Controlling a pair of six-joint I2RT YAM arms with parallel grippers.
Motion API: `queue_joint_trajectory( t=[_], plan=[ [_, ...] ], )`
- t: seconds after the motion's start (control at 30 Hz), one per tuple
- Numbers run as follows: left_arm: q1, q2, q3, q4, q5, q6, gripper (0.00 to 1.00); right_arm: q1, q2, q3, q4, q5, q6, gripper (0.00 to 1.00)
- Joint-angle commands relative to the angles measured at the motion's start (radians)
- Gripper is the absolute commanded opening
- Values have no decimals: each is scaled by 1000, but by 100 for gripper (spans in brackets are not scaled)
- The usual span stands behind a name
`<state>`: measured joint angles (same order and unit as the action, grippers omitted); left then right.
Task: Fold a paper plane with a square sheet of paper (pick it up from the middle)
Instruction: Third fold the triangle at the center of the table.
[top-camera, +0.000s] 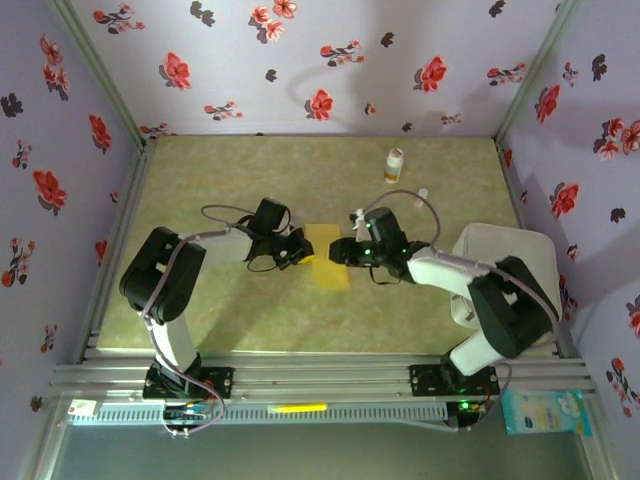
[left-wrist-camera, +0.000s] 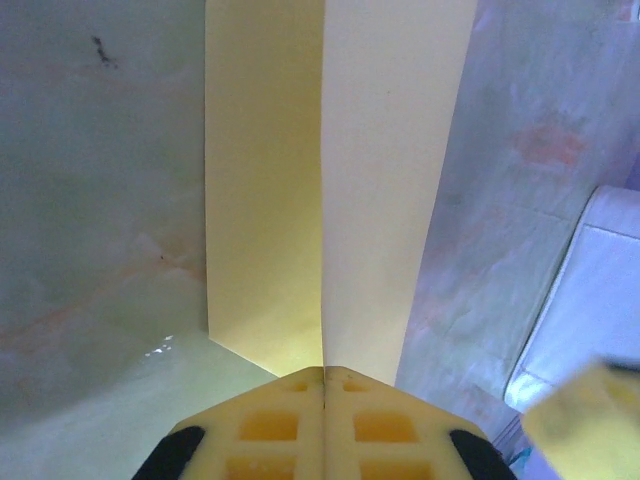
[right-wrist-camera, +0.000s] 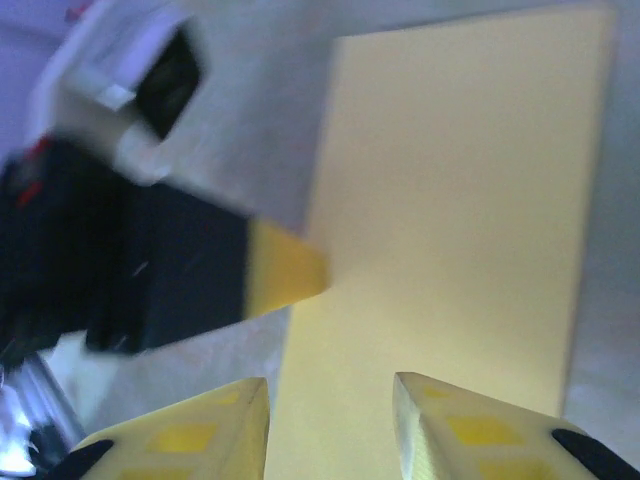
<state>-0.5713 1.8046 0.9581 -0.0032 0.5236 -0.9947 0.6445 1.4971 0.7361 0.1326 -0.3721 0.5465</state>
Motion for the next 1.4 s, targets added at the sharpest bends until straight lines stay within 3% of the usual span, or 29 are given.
queue_joint_trajectory(
  t=[0.0,0.13,0.43,0.53,0.9,1.0,1.37],
  plan=[
    [5,-34,-18,23,19,-36,0,142,-76,-63,-43,293,-330,38],
    [5,-32,-17,20,19,-40,0,281,-118,-169,134,423,-505,45],
    [5,-32,-22,28,17,-35,0,428,-22,-125,148,625,-665,49],
    [5,-34,-24,32,17,-35,0,448,17,-110,152,687,-683,49],
    [5,-31,-24,42,17,-30,0,479,118,-71,147,699,-701,49],
    [5,-31,-24,43,17,-30,0,483,132,-70,162,757,-700,48],
    [5,-28,-27,45,16,-32,0,487,129,-83,150,792,-695,30]
  ],
)
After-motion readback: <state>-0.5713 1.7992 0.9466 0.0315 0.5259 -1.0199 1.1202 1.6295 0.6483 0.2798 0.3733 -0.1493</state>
